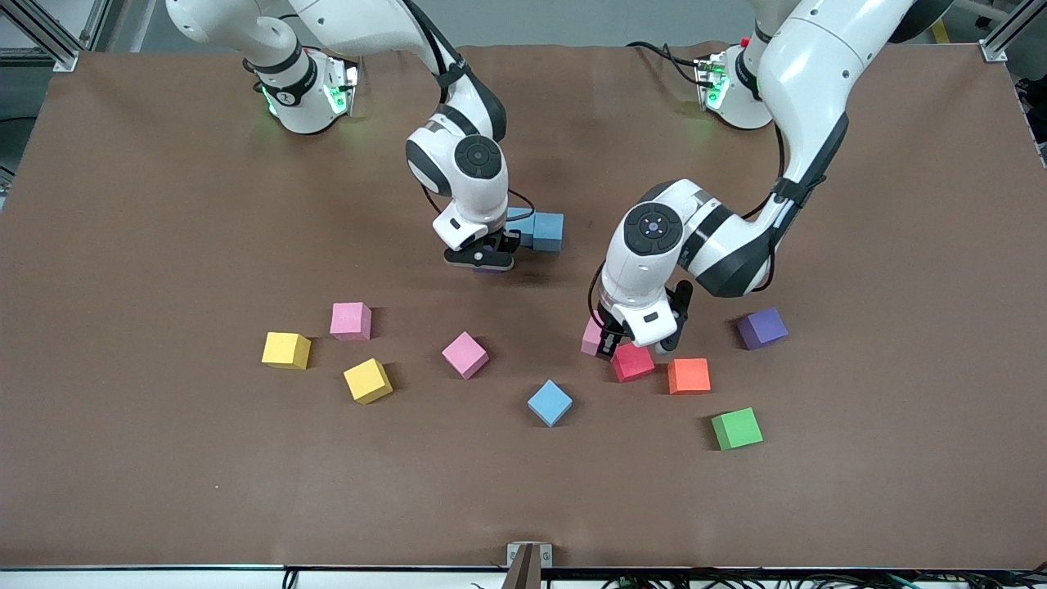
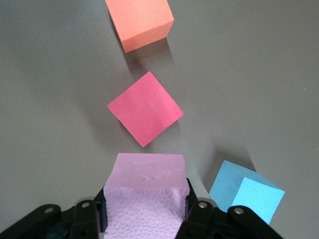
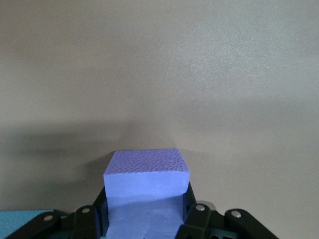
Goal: Arrange 11 blocks into digit 3
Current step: 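Carry the purple cube and place it beside the red cube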
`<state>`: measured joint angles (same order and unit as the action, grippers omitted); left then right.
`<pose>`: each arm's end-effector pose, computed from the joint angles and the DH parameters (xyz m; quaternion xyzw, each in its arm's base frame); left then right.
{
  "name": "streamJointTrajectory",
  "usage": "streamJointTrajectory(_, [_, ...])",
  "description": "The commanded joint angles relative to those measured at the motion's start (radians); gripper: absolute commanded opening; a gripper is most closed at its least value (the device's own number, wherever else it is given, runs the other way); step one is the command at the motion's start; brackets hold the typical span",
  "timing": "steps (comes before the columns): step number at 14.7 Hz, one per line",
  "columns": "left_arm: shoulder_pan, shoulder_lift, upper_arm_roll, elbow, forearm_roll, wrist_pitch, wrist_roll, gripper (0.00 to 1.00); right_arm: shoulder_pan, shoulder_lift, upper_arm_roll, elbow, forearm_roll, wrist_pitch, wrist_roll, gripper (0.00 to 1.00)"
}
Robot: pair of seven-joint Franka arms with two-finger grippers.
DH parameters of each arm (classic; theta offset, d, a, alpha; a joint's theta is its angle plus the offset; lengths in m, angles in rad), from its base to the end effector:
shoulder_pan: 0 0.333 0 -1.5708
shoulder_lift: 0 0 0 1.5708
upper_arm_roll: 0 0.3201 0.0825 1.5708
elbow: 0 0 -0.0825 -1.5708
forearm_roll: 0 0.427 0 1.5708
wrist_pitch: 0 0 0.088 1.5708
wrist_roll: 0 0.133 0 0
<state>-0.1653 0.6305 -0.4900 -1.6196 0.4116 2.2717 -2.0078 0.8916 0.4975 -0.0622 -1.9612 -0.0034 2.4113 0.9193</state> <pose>0.6183 -0.4038 0.2518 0.8246 0.5625 0.0374 0.0478 0.4328 0.4721 0.1593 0.9988 -0.0402 -0.0026 0.0281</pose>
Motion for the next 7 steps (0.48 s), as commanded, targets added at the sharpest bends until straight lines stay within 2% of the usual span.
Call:
streamJointTrajectory(1, [0.003,-0.012,-0.005,0.001,0.012,-0.023,-0.005,0.39,0.009,-0.02,-0.002,-0.025,-0.013,0.012,0.027,0.0])
streamJointTrajectory(7, [0.004,-0.012,-0.004,0.003,0.012,-0.023,-0.005,0.39,0.01,-0.019,-0.002,-0.025,-0.013,0.015,0.032,0.0])
